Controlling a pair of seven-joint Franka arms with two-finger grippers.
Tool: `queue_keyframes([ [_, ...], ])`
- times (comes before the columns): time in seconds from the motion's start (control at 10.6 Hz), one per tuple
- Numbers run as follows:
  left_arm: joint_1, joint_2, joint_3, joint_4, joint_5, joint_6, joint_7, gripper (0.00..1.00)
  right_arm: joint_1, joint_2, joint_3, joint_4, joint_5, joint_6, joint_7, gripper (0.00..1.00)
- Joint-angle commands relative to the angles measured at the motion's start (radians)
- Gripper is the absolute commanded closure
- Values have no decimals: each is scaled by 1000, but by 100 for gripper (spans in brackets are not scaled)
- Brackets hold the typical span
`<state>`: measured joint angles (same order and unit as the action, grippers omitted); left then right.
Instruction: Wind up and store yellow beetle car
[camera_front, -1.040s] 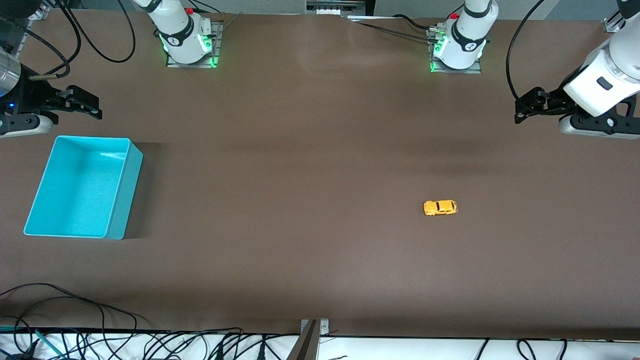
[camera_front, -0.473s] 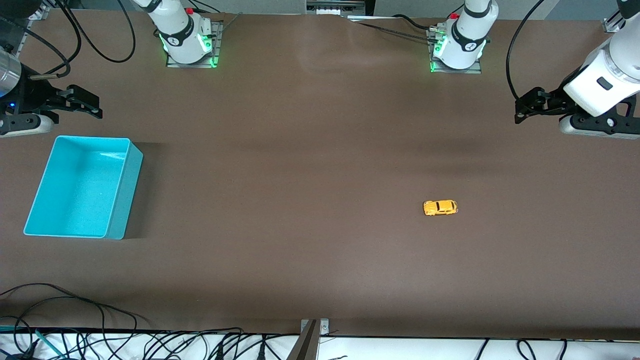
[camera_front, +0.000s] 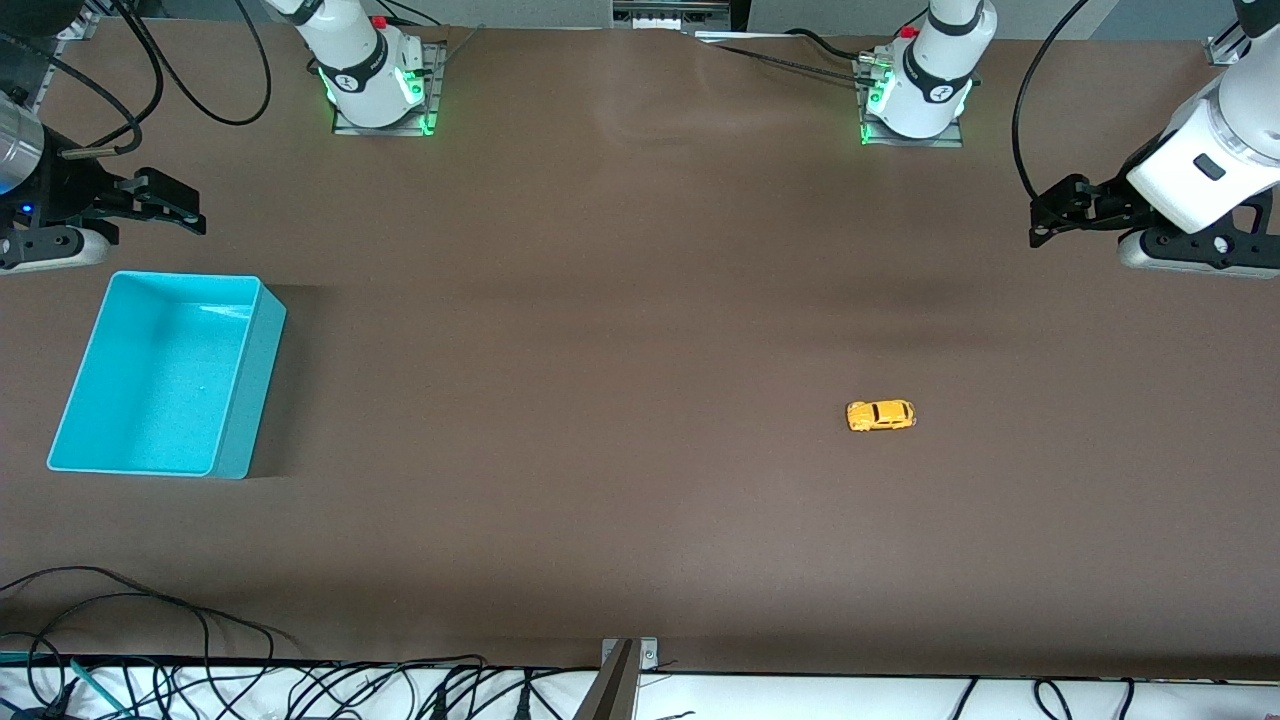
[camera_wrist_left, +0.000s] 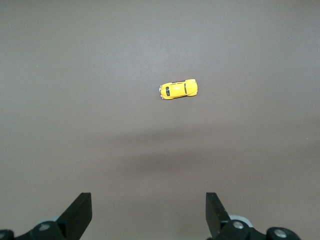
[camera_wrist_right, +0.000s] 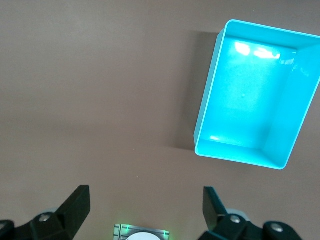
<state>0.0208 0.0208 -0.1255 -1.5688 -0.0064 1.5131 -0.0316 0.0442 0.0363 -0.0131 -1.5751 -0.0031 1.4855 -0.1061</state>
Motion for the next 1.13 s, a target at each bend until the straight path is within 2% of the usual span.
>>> queue_keyframes([
  [0.0,1,7,-6,21,20,-7,-2,0,-12,-3,7,7,20,-14,-17,0],
  [0.85,2,7,-6,15,19,-7,5,0,-12,-1,7,7,20,-13,-17,0],
  [1.04,-1,8,-8,10,13,-42,9,0,-12,-1,7,7,20,-11,-17,0],
])
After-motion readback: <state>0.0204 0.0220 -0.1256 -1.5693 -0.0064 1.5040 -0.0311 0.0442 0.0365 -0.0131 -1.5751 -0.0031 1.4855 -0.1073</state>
